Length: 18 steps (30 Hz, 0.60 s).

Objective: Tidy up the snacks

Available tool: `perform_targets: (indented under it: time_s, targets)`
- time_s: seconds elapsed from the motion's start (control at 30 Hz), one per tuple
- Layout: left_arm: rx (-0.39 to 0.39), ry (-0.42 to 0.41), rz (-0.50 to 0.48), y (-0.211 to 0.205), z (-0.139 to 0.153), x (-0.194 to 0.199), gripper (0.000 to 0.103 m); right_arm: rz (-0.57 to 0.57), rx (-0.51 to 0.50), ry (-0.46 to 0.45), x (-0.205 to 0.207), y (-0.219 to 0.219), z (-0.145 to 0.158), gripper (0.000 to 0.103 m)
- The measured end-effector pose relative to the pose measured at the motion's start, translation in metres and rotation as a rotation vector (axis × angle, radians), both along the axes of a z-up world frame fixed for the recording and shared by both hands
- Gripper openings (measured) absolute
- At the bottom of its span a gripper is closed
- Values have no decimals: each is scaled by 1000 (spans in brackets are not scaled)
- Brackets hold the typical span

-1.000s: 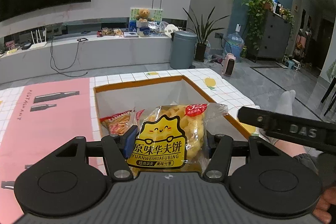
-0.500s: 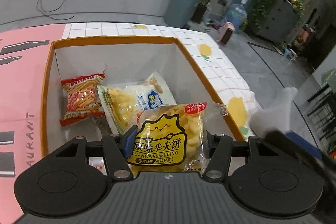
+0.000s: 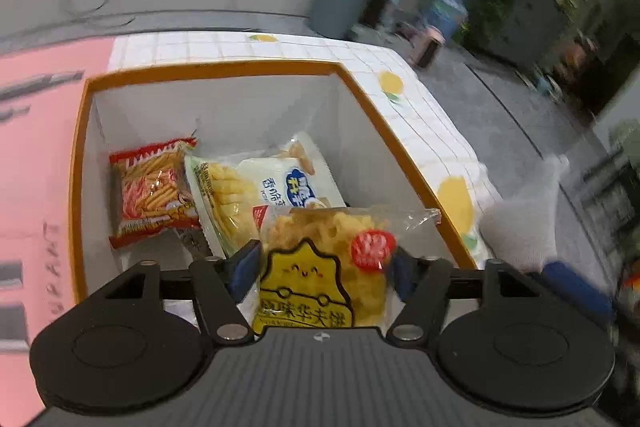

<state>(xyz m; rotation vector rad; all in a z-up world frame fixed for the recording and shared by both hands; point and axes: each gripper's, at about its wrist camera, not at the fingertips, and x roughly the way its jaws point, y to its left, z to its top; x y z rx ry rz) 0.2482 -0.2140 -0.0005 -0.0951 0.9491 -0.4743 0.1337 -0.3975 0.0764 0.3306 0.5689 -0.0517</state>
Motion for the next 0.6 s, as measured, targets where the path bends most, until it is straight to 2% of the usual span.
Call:
perform_targets:
  time_s: [0.07, 0.13, 0.27, 0.43, 0.47, 0.5, 0.57, 0.6]
  targets:
    - [21, -64, 6, 6, 8, -7, 98, -8, 20, -7, -2, -4, 2, 69]
    - [16, -106, 26, 11, 20, -16, 98, -18, 25, -17, -7, -4, 5, 69]
    - [-22, -139, 32, 19, 50, -33, 100, -21, 22, -53, -18, 0, 16, 69]
    - [-10, -263, 15, 22, 92, -69, 102, -113, 92, -51, -29, -4, 23, 72]
    - [10, -282, 14, 23, 101, -78, 102, -123, 102, -49, -31, -4, 24, 77]
    - [18, -297, 9, 22, 106, -84, 102, -129, 105, -47, -33, -2, 25, 88]
    - [28, -345, 6, 25, 118, -102, 102, -128, 82, -22, -37, 6, 29, 100]
    - [38, -373, 15, 27, 123, -113, 102, -122, 70, -17, -40, 11, 31, 100]
